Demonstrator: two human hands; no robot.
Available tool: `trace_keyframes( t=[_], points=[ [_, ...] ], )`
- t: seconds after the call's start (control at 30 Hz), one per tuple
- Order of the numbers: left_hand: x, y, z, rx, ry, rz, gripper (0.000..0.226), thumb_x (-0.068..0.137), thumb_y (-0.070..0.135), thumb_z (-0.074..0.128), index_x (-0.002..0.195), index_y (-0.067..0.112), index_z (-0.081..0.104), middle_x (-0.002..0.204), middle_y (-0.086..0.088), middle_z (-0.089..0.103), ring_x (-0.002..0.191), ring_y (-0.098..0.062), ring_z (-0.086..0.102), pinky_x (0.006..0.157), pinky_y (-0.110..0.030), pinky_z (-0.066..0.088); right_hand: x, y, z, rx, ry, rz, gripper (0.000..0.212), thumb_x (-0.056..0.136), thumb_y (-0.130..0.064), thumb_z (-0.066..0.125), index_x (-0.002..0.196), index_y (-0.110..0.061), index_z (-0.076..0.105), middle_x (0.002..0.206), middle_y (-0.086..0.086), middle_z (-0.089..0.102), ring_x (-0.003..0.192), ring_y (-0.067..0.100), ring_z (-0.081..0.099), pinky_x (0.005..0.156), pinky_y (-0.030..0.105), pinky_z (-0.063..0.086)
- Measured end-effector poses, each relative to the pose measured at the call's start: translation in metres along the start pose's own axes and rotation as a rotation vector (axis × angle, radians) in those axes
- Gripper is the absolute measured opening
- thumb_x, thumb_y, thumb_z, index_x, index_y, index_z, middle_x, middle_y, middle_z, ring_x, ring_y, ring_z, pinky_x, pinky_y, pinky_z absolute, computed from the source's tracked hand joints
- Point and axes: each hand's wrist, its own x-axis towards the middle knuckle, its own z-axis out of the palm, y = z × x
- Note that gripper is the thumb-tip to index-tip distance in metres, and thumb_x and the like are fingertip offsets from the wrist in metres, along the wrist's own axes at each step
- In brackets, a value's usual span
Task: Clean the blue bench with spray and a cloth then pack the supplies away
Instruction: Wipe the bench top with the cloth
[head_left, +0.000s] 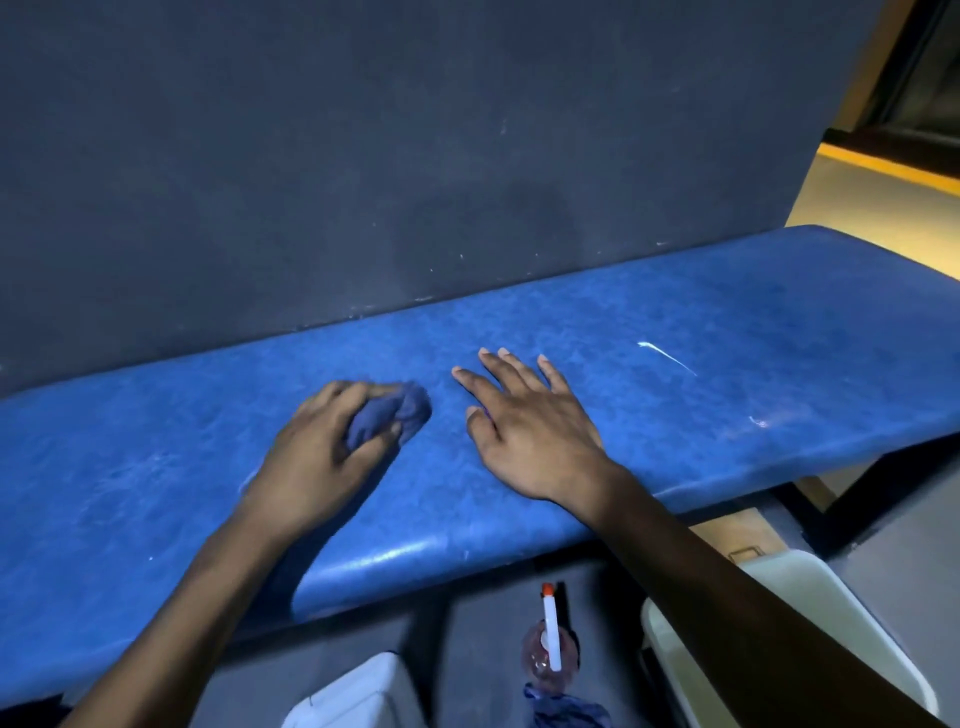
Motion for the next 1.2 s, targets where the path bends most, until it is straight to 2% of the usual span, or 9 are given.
trace_keyframes(
  t=[0.13, 0.33, 0.4, 0.5, 0.6, 0.67, 0.93, 1.1, 1.2],
  points=[
    [-0.036, -0.011, -0.023, -0.006, 0.040, -0.028, 0.040, 0.087, 0.056, 0.054, 0.124, 0.042, 0.063, 0.122, 0.021, 0.064, 0.116, -0.008, 0.060, 0.098, -0.034, 0.045, 0.001, 0.002, -0.002, 0.005, 0.000, -0.002, 0.060, 0.098, -0.044, 0.021, 0.156, -0.035, 0.025, 0.168, -0.002, 0.016, 0.155, 0.013, 0.007, 0.124, 0.047, 0.000],
    [0.003, 0.026, -0.013, -0.066, 0.238, -0.107, 0.027, 0.099, 0.025, 0.068, 0.124, 0.036, 0.065, 0.120, 0.009, 0.066, 0.117, -0.021, 0.062, 0.093, -0.035, 0.043, -0.004, 0.008, -0.030, 0.085, -0.010, -0.047, 0.051, 0.104, -0.041, 0.026, 0.154, -0.031, 0.032, 0.167, 0.000, 0.021, 0.154, 0.016, 0.010, 0.123, 0.054, -0.001],
    [0.028, 0.050, -0.007, -0.110, 0.272, -0.086, 0.028, 0.100, 0.027, 0.065, 0.127, 0.032, 0.064, 0.120, 0.006, 0.067, 0.116, -0.023, 0.062, 0.092, -0.038, 0.044, -0.007, 0.038, -0.058, 0.110, 0.080, -0.036, 0.049, 0.106, -0.041, 0.029, 0.154, -0.030, 0.035, 0.165, 0.001, 0.025, 0.154, 0.017, 0.016, 0.124, 0.052, 0.003],
    [0.066, 0.094, 0.011, -0.162, 0.274, 0.014, 0.028, 0.101, 0.029, 0.062, 0.129, 0.029, 0.065, 0.120, 0.007, 0.067, 0.116, -0.021, 0.061, 0.094, -0.039, 0.047, -0.020, 0.120, -0.101, 0.064, 0.169, 0.119, 0.049, 0.106, -0.037, 0.035, 0.154, -0.028, 0.036, 0.165, 0.001, 0.027, 0.153, 0.018, 0.019, 0.124, 0.047, 0.009],
    [0.102, 0.131, 0.048, -0.114, 0.219, 0.118, 0.032, 0.095, 0.029, 0.058, 0.126, 0.027, 0.066, 0.124, -0.003, 0.070, 0.117, -0.029, 0.061, 0.098, -0.045, 0.049, -0.050, 0.200, -0.110, -0.063, 0.017, 0.306, 0.051, 0.106, -0.040, 0.031, 0.156, -0.031, 0.028, 0.167, 0.000, 0.019, 0.155, 0.016, 0.010, 0.124, 0.043, 0.006],
    [0.124, 0.147, 0.082, -0.054, 0.134, 0.120, 0.033, 0.095, 0.027, 0.059, 0.128, 0.026, 0.065, 0.127, -0.008, 0.068, 0.119, -0.034, 0.060, 0.100, -0.045, 0.047, -0.065, 0.221, -0.098, -0.102, -0.072, 0.338, 0.053, 0.107, -0.045, 0.023, 0.159, -0.035, 0.018, 0.169, -0.005, 0.009, 0.155, 0.012, 0.002, 0.125, 0.041, 0.000],
    [0.192, 0.188, 0.148, 0.034, -0.068, 0.211, 0.042, 0.092, 0.043, 0.049, 0.129, 0.028, 0.063, 0.126, -0.008, 0.068, 0.121, -0.035, 0.059, 0.100, -0.042, 0.043, -0.061, 0.234, -0.078, -0.092, 0.042, 0.315, 0.052, 0.106, -0.045, 0.021, 0.157, -0.039, 0.018, 0.168, -0.009, 0.010, 0.154, 0.009, 0.002, 0.125, 0.040, -0.001],
    [0.148, 0.194, 0.136, -0.051, -0.112, 0.413, 0.030, 0.099, 0.036, 0.062, 0.129, 0.035, 0.062, 0.124, 0.008, 0.066, 0.116, -0.017, 0.057, 0.093, -0.030, 0.040, -0.061, 0.237, -0.074, -0.101, 0.084, 0.284, 0.054, 0.104, -0.043, 0.018, 0.158, -0.036, 0.020, 0.168, -0.007, 0.013, 0.154, 0.010, 0.005, 0.124, 0.040, 0.000],
    [0.105, 0.173, 0.111, -0.119, -0.228, 0.578, 0.032, 0.100, 0.035, 0.066, 0.131, 0.037, 0.063, 0.131, 0.020, 0.063, 0.121, -0.003, 0.057, 0.100, -0.023, 0.041, -0.061, 0.238, -0.073, -0.086, 0.088, 0.284, 0.060, 0.099, -0.047, 0.012, 0.158, -0.036, 0.021, 0.168, -0.009, 0.014, 0.154, 0.009, 0.005, 0.125, 0.040, 0.000]
  ],
)
